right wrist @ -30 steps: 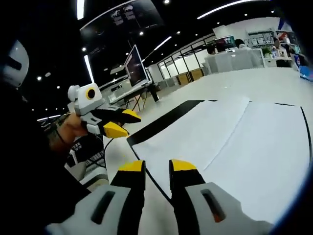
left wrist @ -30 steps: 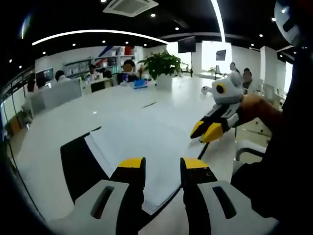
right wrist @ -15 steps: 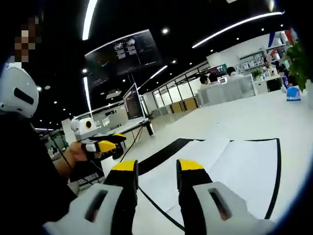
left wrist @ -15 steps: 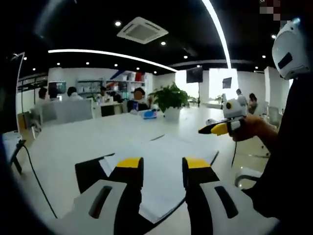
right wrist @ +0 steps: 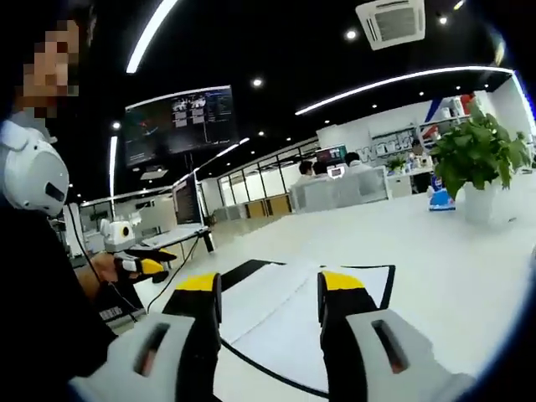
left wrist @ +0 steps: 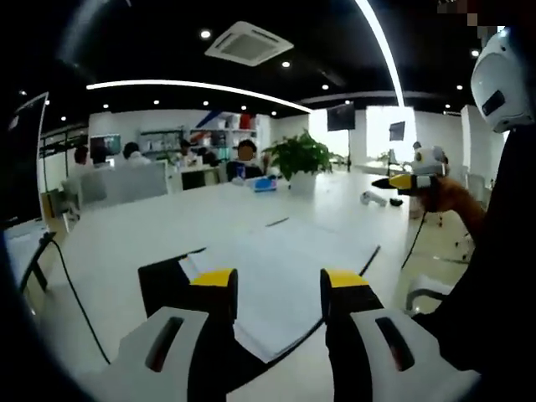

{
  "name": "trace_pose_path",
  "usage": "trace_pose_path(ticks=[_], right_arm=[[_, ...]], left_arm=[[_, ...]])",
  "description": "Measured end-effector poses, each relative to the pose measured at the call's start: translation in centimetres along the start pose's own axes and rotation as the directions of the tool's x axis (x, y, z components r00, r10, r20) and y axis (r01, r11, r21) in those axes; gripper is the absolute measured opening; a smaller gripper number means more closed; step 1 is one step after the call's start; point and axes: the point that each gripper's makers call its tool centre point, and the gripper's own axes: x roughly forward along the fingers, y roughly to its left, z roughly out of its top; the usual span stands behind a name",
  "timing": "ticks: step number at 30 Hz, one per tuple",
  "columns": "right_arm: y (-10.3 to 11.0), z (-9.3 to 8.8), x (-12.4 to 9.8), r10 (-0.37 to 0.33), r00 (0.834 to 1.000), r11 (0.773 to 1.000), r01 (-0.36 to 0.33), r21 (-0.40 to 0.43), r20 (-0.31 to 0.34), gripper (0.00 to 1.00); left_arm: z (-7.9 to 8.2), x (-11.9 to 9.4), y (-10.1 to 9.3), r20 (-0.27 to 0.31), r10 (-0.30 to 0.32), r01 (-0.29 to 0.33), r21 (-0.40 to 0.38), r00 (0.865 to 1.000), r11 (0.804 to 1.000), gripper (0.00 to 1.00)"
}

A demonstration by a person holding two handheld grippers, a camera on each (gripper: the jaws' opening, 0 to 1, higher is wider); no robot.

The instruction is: Flip through the bound document one page at a time

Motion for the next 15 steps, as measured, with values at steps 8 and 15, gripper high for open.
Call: trace_pose_path(ticks=[8, 15], right_arm=[[-1.1, -2.6, -1.8, -0.009, 0.991, 0.999, 0.005, -0.035, -0.13, 0.59], [-0.7, -4.8, -2.3, 0.003, 0.969, 0.995, -0.029, -0.099, -0.248, 0.61]], left_arm=[[-0.5, 0.3, -0.6, -0.042, -0.02, 0.02, -0.003, 0.999, 1.0, 0.45], [-0.8, 1.0, -1.3, -0.055, -0.024, 0.023, -0.01, 0.998, 1.0, 0.54]])
